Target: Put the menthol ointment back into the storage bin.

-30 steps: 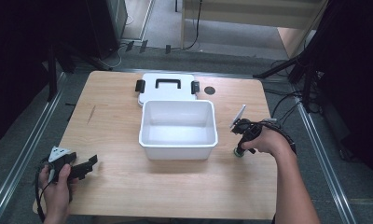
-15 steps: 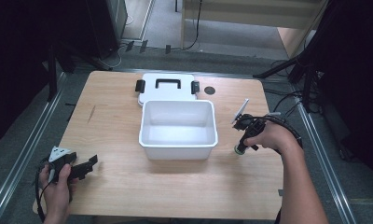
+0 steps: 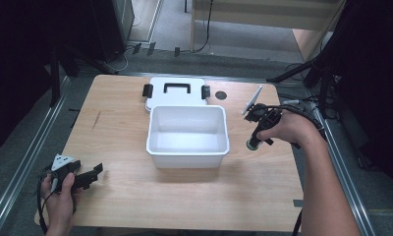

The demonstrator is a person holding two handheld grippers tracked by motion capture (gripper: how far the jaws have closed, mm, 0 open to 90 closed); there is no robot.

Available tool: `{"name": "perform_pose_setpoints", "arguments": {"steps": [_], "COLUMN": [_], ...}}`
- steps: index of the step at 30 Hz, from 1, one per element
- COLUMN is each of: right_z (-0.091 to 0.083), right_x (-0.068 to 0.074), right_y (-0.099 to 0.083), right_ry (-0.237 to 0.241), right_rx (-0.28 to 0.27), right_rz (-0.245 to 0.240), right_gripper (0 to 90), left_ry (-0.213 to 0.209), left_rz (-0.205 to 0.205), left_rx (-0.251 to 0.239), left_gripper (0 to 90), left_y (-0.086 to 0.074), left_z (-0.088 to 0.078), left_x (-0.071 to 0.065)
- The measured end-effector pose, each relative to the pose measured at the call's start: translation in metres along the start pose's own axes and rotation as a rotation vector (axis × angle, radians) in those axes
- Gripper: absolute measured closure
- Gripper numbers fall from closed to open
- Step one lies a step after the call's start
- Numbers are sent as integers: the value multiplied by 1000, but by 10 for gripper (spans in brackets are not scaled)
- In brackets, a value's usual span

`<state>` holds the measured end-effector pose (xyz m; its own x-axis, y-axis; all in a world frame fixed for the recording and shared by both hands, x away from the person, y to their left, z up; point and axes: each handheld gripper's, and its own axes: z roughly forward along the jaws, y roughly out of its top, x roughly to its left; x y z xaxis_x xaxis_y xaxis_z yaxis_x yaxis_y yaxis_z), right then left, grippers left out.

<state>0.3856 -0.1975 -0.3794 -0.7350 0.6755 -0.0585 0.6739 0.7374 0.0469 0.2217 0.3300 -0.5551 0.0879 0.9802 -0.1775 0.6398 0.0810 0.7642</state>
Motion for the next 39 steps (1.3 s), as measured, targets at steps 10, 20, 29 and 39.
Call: {"name": "perform_pose_setpoints", "arguments": {"steps": [10,20,29,39], "right_z": [-42,-63,-60,-52], "right_x": [6,18,34,48], "right_y": [15,34,52,69], "right_ry": [-18,8,19,34], "right_rx": [-36,-62,-75,-79], "right_rz": [-14,-44,-104,-171], "right_gripper": [517,517,517,517], "left_ry": [14,17,15,13], "left_rz": [-1,4,1,1], "left_rx": [-22,-23,-25,-22], "left_gripper": [144,144,144,144], "left_y": [0,0,0,0], "left_z": [-1,-1,-1,-1], "left_x": [0,-1,-1,0]}}
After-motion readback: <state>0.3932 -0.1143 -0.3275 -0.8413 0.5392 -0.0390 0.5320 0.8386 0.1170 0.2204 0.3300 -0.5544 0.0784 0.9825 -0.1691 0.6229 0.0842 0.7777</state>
